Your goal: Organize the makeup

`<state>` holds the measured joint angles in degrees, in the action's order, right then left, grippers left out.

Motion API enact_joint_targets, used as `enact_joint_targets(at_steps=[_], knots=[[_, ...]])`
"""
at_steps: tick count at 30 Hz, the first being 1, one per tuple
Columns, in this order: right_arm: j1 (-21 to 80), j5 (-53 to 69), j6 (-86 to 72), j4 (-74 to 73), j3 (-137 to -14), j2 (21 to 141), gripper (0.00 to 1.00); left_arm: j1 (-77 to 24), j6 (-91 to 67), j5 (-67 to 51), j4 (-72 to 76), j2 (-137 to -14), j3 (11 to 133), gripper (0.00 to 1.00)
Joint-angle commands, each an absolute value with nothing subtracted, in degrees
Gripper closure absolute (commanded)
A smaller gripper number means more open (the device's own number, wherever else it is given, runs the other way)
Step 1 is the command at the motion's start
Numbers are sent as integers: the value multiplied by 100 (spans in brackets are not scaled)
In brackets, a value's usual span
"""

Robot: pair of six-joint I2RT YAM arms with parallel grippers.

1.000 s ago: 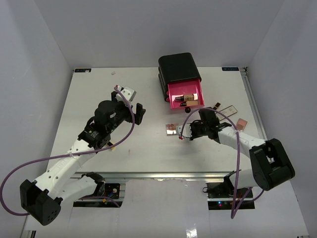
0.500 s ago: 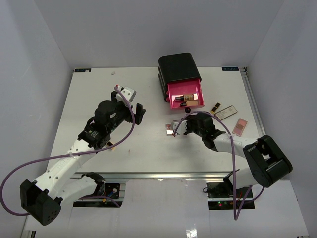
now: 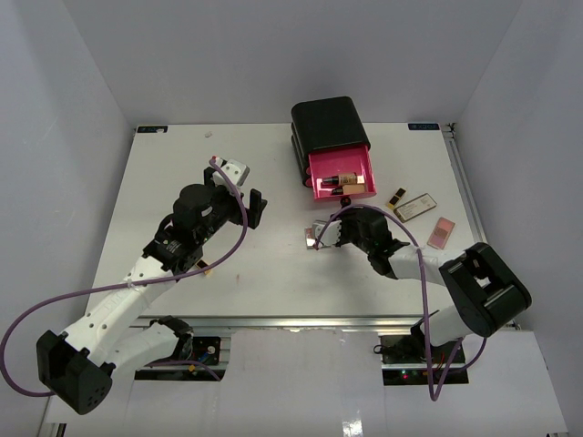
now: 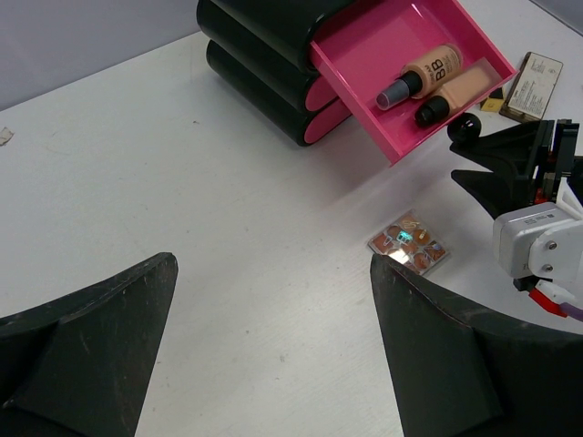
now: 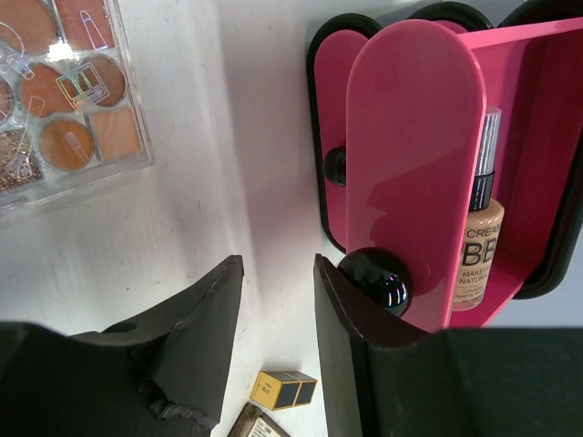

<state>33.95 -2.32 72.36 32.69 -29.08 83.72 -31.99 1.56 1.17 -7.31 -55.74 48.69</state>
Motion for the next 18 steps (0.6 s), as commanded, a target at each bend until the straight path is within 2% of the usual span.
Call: enact_joint_targets(at_steps=[1,18], knots=[[3393,-483,7382,4026,-3251,8323,55,-3173,193,132,-633,-5414,4860,2],[3393,-461,7363,3544,-3931,8420,56,-3164,193,114,-633,-5452,4852,2]])
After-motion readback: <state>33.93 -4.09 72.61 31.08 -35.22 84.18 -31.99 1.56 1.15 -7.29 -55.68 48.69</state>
